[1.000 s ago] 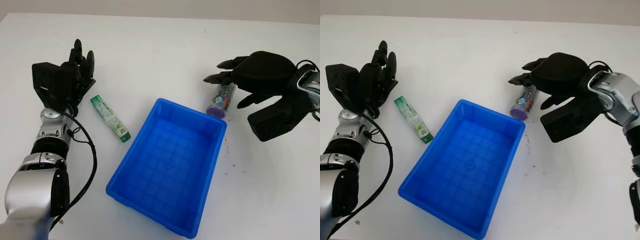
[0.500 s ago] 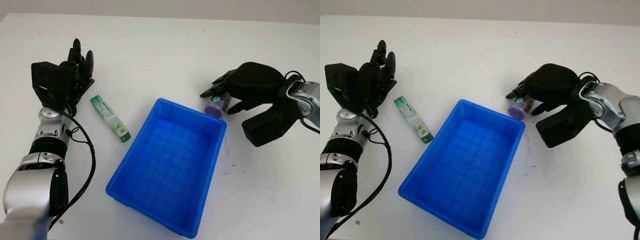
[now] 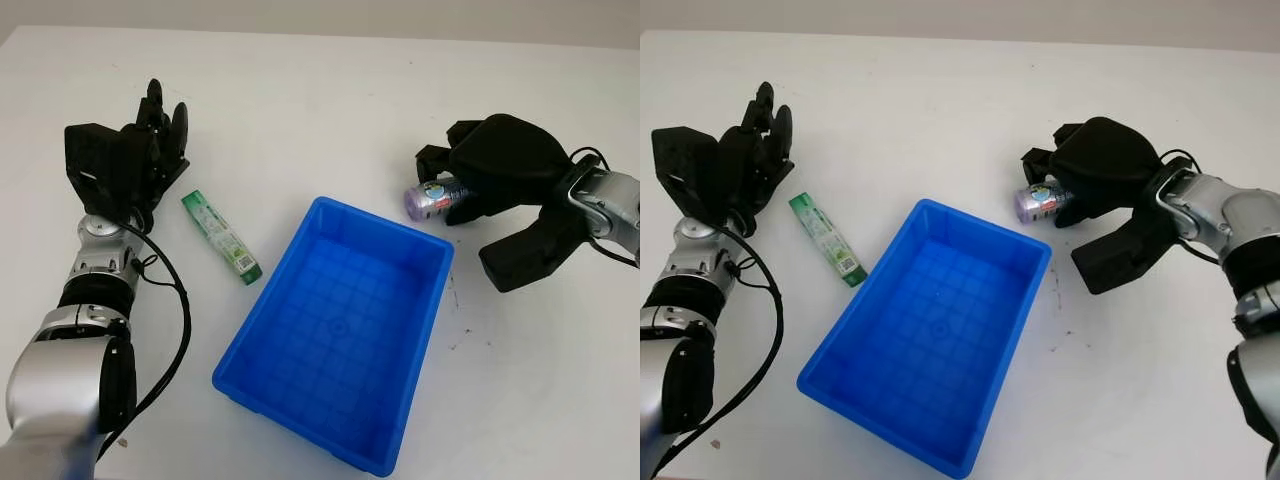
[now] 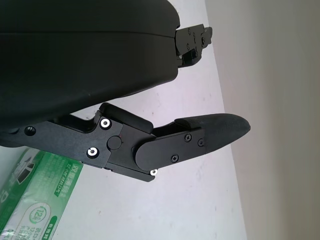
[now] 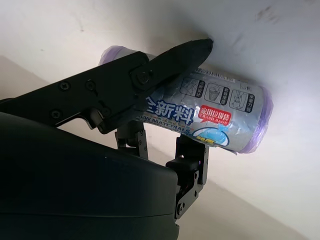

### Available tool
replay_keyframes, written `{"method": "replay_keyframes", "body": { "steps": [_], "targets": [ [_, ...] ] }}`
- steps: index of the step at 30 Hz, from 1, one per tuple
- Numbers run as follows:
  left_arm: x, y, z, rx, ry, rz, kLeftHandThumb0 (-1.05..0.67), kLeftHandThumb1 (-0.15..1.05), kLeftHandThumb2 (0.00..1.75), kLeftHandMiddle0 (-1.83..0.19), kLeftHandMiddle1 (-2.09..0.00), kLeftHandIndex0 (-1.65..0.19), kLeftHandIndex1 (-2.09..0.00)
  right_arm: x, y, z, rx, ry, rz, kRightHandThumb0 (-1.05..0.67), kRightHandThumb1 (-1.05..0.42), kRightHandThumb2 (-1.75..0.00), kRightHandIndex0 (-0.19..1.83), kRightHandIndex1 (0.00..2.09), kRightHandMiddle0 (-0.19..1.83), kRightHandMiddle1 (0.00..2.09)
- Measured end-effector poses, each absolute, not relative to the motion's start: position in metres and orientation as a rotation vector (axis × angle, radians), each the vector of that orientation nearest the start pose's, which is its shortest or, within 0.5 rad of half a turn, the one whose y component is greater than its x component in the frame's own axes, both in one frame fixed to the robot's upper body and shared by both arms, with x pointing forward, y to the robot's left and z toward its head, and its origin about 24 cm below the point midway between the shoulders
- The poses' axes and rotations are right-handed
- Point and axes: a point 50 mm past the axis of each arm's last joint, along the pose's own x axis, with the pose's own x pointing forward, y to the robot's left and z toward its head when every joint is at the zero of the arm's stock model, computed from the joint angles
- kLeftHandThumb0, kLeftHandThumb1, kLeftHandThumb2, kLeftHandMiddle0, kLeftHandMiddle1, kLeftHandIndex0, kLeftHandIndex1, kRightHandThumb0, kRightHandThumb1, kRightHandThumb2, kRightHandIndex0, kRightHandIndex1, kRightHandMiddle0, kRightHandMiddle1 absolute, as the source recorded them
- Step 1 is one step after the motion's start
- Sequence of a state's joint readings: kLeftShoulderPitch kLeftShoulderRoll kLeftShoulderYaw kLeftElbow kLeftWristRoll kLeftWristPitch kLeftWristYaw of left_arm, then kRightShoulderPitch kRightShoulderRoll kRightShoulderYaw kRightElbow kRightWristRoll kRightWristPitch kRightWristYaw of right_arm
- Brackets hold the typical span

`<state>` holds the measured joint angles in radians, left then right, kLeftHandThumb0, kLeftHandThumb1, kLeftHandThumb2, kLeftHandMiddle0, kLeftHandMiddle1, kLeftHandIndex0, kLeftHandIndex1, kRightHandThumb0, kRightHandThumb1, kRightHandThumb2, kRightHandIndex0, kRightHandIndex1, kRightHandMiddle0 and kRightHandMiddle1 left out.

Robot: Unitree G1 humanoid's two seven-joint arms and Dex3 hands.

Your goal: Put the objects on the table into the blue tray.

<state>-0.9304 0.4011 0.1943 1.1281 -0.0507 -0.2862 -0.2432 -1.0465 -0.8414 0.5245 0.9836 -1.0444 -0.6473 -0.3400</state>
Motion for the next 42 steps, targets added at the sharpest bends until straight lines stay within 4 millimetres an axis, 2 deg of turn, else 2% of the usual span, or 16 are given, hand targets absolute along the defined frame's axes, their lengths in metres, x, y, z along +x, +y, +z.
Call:
{"method": "replay_keyframes", "body": {
  "steps": [3, 7, 10, 13, 16, 22, 30, 33, 36, 39, 42],
  "targets": [
    [0.395, 0.239, 0.141, 0.176, -0.113, -0.032, -0.72, 1.05, 0.63, 0.19, -0.03, 0.19, -0.01, 0.38, -0.242, 0.215, -1.811, -0.602, 0.162, -0.45, -0.96, -0.05, 0.8, 2.09, 0.65, 2.09],
    [0.395, 0.239, 0.141, 0.177, -0.108, -0.032, -0.71, 1.05, 0.63, 0.19, -0.03, 0.19, -0.01, 0.383, -0.234, 0.246, -1.577, -0.656, 0.041, -0.41, -0.97, -0.05, 0.83, 2.09, 0.69, 2.09],
    [0.395, 0.239, 0.141, 0.177, -0.107, -0.032, -0.72, 1.05, 0.63, 0.19, -0.03, 0.19, -0.02, 0.381, -0.224, 0.265, -1.368, -0.701, 0.032, -0.37, -0.99, -0.06, 0.87, 2.09, 0.68, 2.09],
    [0.395, 0.239, 0.141, 0.177, -0.106, -0.032, -0.71, 1.05, 0.63, 0.19, -0.03, 0.19, -0.01, 0.375, -0.207, 0.279, -1.198, -0.77, 0.101, -0.34, -1.01, -0.06, 1.0, 2.09, 0.8, 2.09],
    [0.395, 0.238, 0.141, 0.176, -0.107, -0.035, -0.71, 1.05, 0.63, 0.19, -0.02, 0.19, -0.01, 0.369, -0.191, 0.274, -1.089, -0.793, 0.213, -0.32, -1.02, -0.06, 1.03, 2.09, 0.86, 2.09],
    [0.395, 0.238, 0.142, 0.177, -0.109, -0.035, -0.71, 1.05, 0.62, 0.19, -0.03, 0.19, -0.02, 0.355, -0.17, 0.255, -0.979, -0.736, 0.436, -0.33, -1.05, -0.07, 1.02, 2.09, 0.78, 2.09],
    [0.396, 0.238, 0.143, 0.176, -0.112, -0.032, -0.72, 1.05, 0.61, 0.19, -0.04, 0.19, -0.03, 0.323, -0.143, 0.254, -0.981, -0.706, 0.675, -0.45, -1.04, -0.06, 0.92, 2.09, 0.66, 2.09],
    [0.396, 0.238, 0.143, 0.176, -0.112, -0.03, -0.71, 1.05, 0.62, 0.19, -0.03, 0.19, -0.02, 0.315, -0.139, 0.252, -1.007, -0.665, 0.753, -0.59, -1.05, -0.18, 0.9, 2.09, 0.66, 2.09],
    [0.396, 0.238, 0.143, 0.176, -0.112, -0.03, -0.71, 1.05, 0.62, 0.19, -0.03, 0.19, -0.02, 0.309, -0.138, 0.25, -1.056, -0.616, 0.829, -0.64, -1.05, -0.25, 0.7, 2.09, 0.52, 2.08],
    [0.396, 0.238, 0.143, 0.176, -0.112, -0.03, -0.71, 1.05, 0.62, 0.19, -0.03, 0.19, -0.01, 0.305, -0.138, 0.251, -1.09, -0.586, 0.884, -0.64, -1.05, -0.25, 0.44, 2.03, 0.33, 1.91],
    [0.396, 0.238, 0.143, 0.176, -0.113, -0.029, -0.71, 1.05, 0.62, 0.19, -0.04, 0.19, -0.02, 0.302, -0.136, 0.25, -1.112, -0.571, 0.925, -0.63, -1.05, -0.25, 0.28, 1.73, 0.19, 1.7]
  ]
}}
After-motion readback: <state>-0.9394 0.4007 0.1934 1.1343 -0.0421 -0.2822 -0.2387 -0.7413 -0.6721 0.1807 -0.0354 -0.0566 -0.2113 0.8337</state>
